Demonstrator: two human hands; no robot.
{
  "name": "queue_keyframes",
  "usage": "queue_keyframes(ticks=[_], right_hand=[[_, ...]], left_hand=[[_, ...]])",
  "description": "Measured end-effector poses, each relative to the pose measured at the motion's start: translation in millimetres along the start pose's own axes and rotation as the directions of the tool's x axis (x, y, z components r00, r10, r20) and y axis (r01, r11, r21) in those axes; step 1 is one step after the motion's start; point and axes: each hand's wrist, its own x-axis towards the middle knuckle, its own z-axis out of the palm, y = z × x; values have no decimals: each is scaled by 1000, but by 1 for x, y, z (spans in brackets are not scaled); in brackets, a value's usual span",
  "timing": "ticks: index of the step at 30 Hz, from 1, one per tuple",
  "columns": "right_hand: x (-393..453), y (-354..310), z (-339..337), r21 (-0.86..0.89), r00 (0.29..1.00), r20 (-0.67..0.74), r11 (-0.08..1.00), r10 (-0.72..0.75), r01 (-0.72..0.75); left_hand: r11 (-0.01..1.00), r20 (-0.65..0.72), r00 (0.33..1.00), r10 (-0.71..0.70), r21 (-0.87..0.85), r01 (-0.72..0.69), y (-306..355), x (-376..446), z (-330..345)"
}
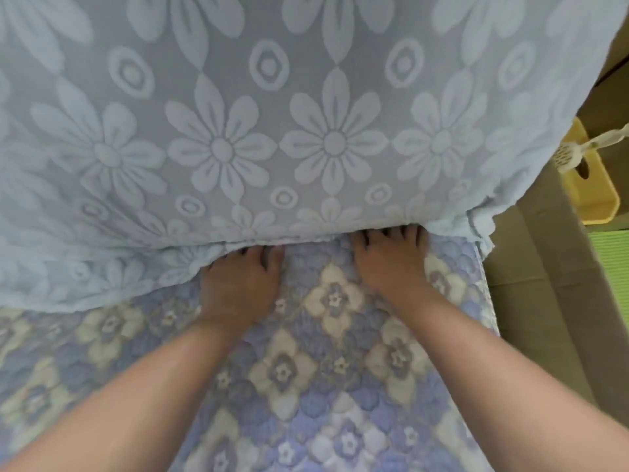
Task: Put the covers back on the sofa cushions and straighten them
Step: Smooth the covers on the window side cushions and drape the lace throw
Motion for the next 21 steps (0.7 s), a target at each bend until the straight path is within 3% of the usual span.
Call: queue_keyframes(ticks=[2,3,5,8,10,12,16,18,21], right_hand=[[33,5,2,-33,1000,-23,999,-1,0],[32,8,2,-36,998,-51,999,-26,24],[-1,14,-2,-31,989,-102,994,-108,106],[-67,19,-10,31,995,9,995,-97,96],[-76,17,-15,29,994,15,994,-108,108],[-50,14,-16,-31,991,14,990,-134,135],[8,3,-4,-166,982,120,972,-146,165],[13,5,2,-138,986,89,979,-140,151],[-15,8,2,-65,985,1,983,-171,171]], left_hand=[[1000,59,998,-13,-19,14,8,32,0],[1000,6,1000,-15,2,15,12,32,2],[999,-68,997,-26,-37,24,17,0,9],[989,-41,999,2,-151,-8,26,-86,11],[984,-104,994,42,-170,-60,17,-112,6],[990,-109,992,56,-125,-70,0,-87,5],[988,-13,997,79,136,-77,-30,10,3],[988,26,998,64,136,-67,-32,35,1],[993,-147,989,0,115,17,-14,1,8]])
